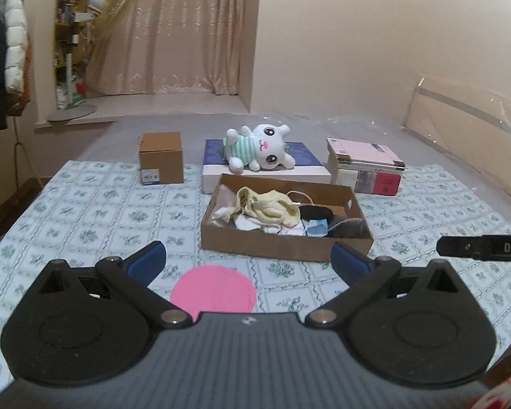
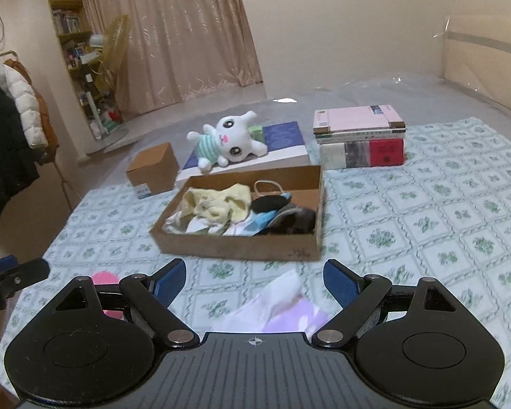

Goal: Organize soft objects

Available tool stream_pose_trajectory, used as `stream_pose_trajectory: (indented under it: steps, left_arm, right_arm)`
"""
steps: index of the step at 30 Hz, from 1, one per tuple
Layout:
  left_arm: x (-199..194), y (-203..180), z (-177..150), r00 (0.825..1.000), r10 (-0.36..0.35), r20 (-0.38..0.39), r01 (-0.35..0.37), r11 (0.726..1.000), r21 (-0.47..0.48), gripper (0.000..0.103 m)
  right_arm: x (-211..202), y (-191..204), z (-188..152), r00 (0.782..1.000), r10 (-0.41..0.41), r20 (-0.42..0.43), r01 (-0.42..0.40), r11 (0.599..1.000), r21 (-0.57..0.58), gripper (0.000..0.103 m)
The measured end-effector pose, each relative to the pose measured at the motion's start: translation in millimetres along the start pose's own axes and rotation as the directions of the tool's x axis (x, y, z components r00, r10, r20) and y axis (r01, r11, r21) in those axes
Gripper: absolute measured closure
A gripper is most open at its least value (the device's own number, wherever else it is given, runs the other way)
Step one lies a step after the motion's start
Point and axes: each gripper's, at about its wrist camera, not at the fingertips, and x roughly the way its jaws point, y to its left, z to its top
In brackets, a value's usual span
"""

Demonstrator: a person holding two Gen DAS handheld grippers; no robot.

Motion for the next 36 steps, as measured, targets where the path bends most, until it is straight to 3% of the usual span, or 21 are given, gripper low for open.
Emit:
stream_pose_trajectory:
  steps: [8, 12, 14, 22, 31, 36]
  left_arm:
    - [-28.1, -3.7, -32.4, 1.000, -0.022, -0.006, 0.021, 0.996, -0.085, 0.001]
    - [-46.2, -1.0, -47.6, 0.998, -0.060, 0.027, 0.062, 0.992, -0.111, 0.001]
    - [-51.3, 0.1, -54.3, 0.999, -0.046, 0.019, 0.048, 0.992, -0.118, 0.001]
    - [-73.8, 1.7, -83.1, 1.000, 0.022, -0.023, -0.023, 0.997, -0.069, 0.001]
    - [-86.4, -3.8, -112.2, 0.992, -0.007, -0.126, 0.003, 1.000, -0.030, 0.001]
    - [-90.7, -7.3, -123.4, 0.986, 0.017, -0.165, -0.020, 1.000, -0.021, 0.001]
  right_arm:
    - [-29.2, 11.1, -42.7, 1.000, 0.023, 0.009, -0.023, 1.000, 0.017, 0.016]
    - [-44.8, 18.2, -61.8, 1.000, -0.010, 0.009, 0.010, 1.000, -0.028, 0.016]
    - [-51.7, 19.9, -70.7, 0.999, -0.037, 0.006, 0.037, 0.998, -0.047, 0.016]
    - [-73.6, 24.5, -101.7, 0.997, -0.077, -0.007, 0.076, 0.994, -0.074, 0.016]
    - [-76.8, 37.0, -130.2, 0.995, -0.065, -0.079, 0.057, 0.993, -0.102, 0.016]
    - [-78.6, 39.0, -138.4, 0.993, -0.067, -0.093, 0.056, 0.992, -0.113, 0.016]
